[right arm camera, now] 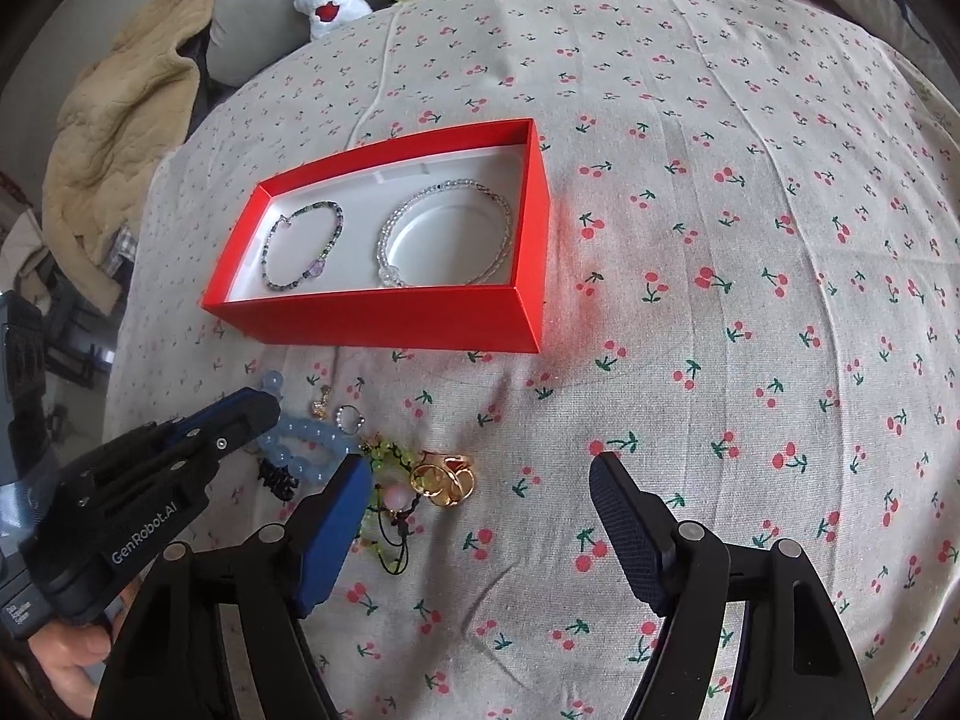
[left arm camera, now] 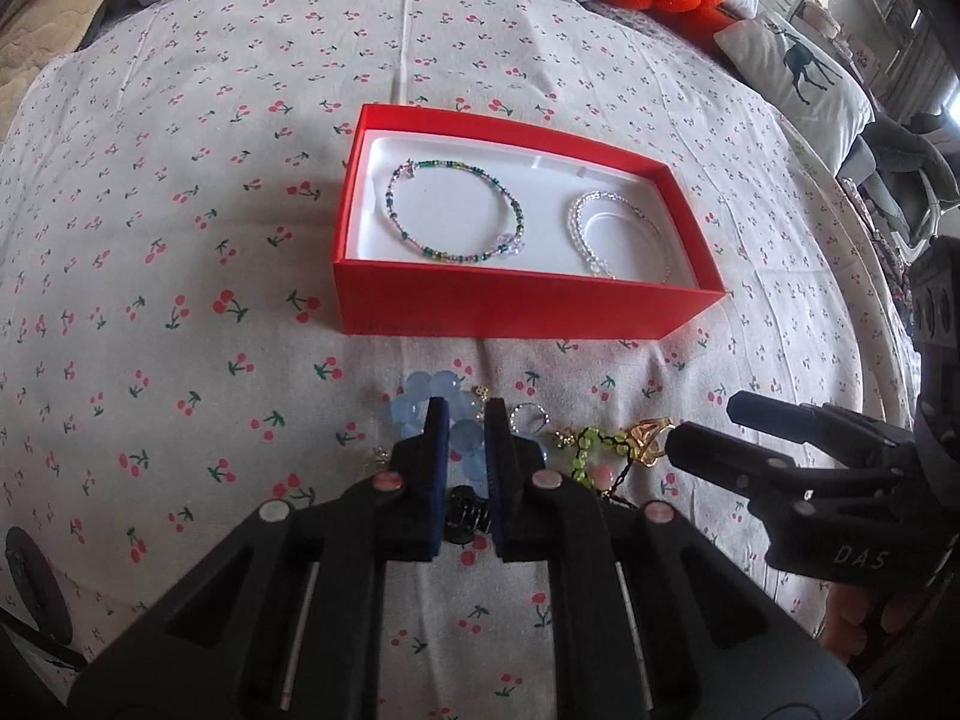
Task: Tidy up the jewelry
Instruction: 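Grasp the light-blue bead bracelet with the left tool while the right tool grasps the gold rings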
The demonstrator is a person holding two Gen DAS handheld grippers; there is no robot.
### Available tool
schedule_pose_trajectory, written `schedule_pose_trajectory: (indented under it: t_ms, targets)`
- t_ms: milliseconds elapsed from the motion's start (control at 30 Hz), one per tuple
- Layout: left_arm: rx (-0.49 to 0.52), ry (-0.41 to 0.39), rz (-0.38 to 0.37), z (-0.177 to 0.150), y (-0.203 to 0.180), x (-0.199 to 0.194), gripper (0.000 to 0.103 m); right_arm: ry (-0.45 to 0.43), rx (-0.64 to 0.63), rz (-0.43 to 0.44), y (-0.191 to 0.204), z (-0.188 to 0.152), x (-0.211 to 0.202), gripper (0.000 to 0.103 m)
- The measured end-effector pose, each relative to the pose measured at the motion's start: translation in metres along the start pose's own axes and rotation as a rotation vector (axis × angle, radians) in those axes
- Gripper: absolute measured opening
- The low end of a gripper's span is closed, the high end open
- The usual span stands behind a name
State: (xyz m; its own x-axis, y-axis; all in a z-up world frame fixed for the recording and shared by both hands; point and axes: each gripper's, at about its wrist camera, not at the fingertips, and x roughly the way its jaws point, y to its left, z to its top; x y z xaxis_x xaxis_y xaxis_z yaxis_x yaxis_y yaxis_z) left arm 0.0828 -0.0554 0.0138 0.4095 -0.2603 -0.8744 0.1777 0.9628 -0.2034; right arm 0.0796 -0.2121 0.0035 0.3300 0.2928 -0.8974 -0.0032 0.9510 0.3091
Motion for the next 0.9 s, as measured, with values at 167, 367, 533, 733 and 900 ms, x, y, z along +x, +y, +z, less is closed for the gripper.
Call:
schedule_pose_trajectory:
  t_ms: [167,367,533,733,900]
  targets:
    - [0.028,-0.042,-0.014,-0.003,-0.001,-0.024,0.013,0.021,0.010,0.014,0.005,0.002,0.008,0.067]
    - [0.018,-0.083,-0.043,-0.009,0.003,-0.040,0.013,0.044,0.053,0.027,0.005,0.004,0.021,0.056]
    - [0.024,-0.092,-0.047,-0.014,0.001,-0.041,0.013,0.050,0.050,0.003,0.009,0.007,0.030,0.039]
    - [0.020,-0.095,-0.051,-0.017,0.003,-0.044,0.013,0.044,0.046,-0.006,0.013,0.010,0.031,0.024]
    - [0.005,-0.101,-0.051,-0.018,0.010,-0.048,0.013,0.033,0.053,-0.012,0.009,0.007,0.026,0.024]
